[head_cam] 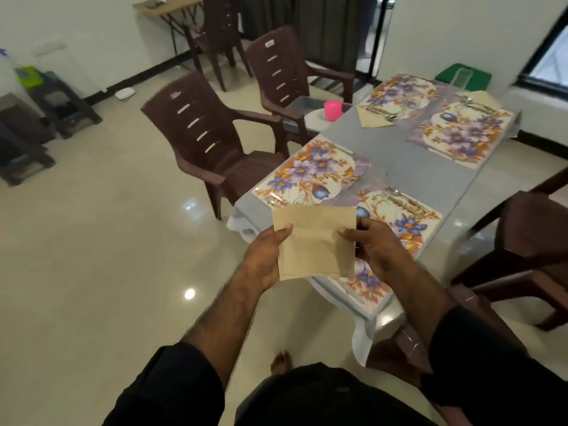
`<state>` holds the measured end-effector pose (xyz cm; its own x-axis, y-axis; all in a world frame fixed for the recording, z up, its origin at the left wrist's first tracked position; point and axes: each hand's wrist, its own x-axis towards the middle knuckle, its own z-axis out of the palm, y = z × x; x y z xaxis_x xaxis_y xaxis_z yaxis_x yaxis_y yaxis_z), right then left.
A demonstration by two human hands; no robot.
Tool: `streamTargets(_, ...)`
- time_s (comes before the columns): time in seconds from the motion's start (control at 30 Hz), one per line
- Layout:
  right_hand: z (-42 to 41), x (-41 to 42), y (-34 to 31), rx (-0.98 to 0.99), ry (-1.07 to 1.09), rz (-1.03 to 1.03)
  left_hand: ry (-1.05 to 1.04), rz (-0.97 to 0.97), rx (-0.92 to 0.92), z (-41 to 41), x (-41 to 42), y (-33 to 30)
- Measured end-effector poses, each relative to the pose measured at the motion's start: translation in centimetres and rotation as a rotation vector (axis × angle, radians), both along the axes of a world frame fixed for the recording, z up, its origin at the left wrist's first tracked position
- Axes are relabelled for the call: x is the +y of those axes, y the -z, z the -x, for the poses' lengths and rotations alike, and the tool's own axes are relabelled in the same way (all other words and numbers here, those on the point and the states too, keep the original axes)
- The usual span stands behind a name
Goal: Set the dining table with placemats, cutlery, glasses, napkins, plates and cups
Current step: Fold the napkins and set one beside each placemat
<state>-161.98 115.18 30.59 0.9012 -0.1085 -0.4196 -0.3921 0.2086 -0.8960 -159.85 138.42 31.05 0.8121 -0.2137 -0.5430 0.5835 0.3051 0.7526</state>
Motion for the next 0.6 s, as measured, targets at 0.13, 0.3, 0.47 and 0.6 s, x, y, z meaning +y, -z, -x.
streamTargets(0.13, -2.5, 1.2, -1.5, -0.071, 0.079, 0.157, 0.078, 0.068, 0.074, -4.7, 0.7, 0.0)
streamTargets(0.3, -4.3, 3.7, -3.3, -0.243, 0.103, 0.679, 0.128, 0.047, 0.160, -8.3, 0.8, -0.1)
streamTargets(0.47, -2.7, 7.1, -5.2, -0.406, -0.223, 0.789, 0.201, 0.123, 0.184, -9.7, 1.4, -0.3)
streamTargets(0.6, -2.6, 6.8, -4.8, -0.353, 0.058, 0.787, 0.210, 0.181, 0.161, -10.2, 2.0, -0.3)
